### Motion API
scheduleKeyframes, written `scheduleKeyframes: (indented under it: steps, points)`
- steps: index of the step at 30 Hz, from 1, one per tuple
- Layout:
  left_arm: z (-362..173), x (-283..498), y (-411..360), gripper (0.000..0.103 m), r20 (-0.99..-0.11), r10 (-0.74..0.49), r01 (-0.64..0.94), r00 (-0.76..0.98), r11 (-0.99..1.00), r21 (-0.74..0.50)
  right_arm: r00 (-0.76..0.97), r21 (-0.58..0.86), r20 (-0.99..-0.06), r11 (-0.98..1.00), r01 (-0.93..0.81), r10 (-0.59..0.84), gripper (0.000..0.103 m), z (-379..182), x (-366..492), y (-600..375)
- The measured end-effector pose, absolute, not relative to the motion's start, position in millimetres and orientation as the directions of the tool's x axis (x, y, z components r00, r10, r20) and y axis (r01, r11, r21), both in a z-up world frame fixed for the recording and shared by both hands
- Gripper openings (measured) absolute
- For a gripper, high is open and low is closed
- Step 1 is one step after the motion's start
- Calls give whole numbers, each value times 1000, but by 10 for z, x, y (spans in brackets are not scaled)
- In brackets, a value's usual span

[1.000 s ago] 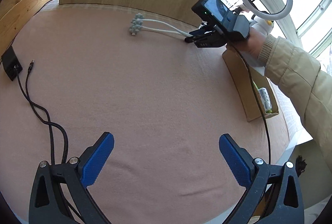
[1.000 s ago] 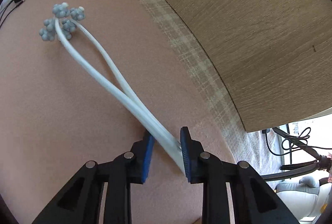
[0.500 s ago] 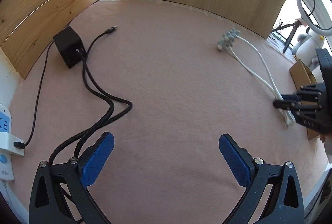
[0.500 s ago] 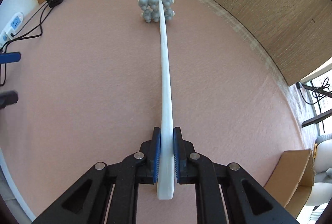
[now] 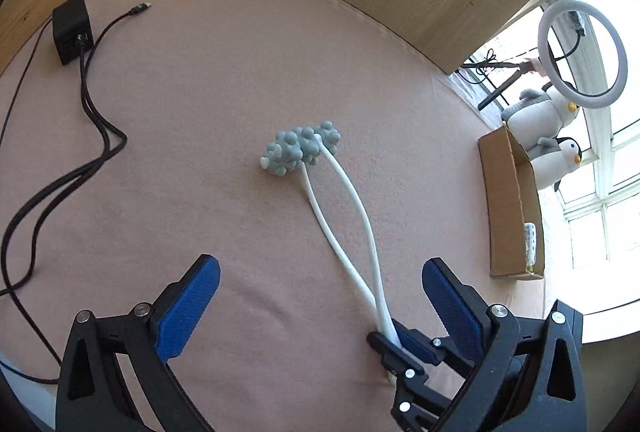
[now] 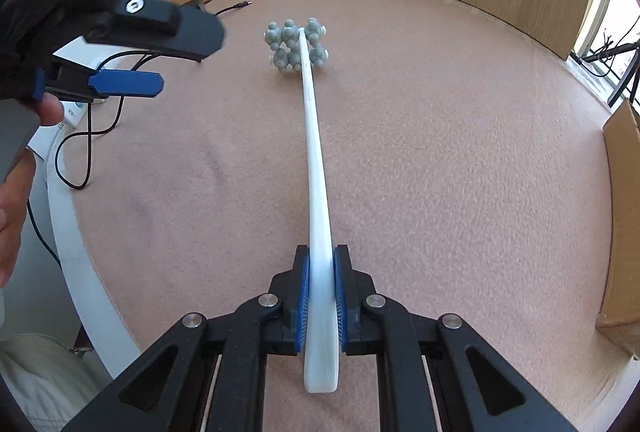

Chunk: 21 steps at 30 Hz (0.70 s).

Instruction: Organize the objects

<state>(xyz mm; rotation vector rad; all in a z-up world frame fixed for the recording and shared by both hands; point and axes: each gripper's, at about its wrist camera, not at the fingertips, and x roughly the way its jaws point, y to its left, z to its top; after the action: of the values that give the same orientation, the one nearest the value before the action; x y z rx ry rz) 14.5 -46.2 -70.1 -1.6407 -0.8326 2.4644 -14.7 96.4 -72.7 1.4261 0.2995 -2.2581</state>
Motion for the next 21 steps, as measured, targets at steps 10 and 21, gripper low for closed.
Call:
scheduleKeyframes:
  steps: [10, 21]
  points:
    - [-967, -211, -204, 100, -889, 221, 303, -400, -884, -356, -423, 54, -869, -900, 432, -256, 11, -720, 182, 952]
    - [-1079, -253, -21, 102, -913, 163, 322, -374, -900, -293, -461, 65, -845, -907, 415, -271, 12, -748, 237, 950]
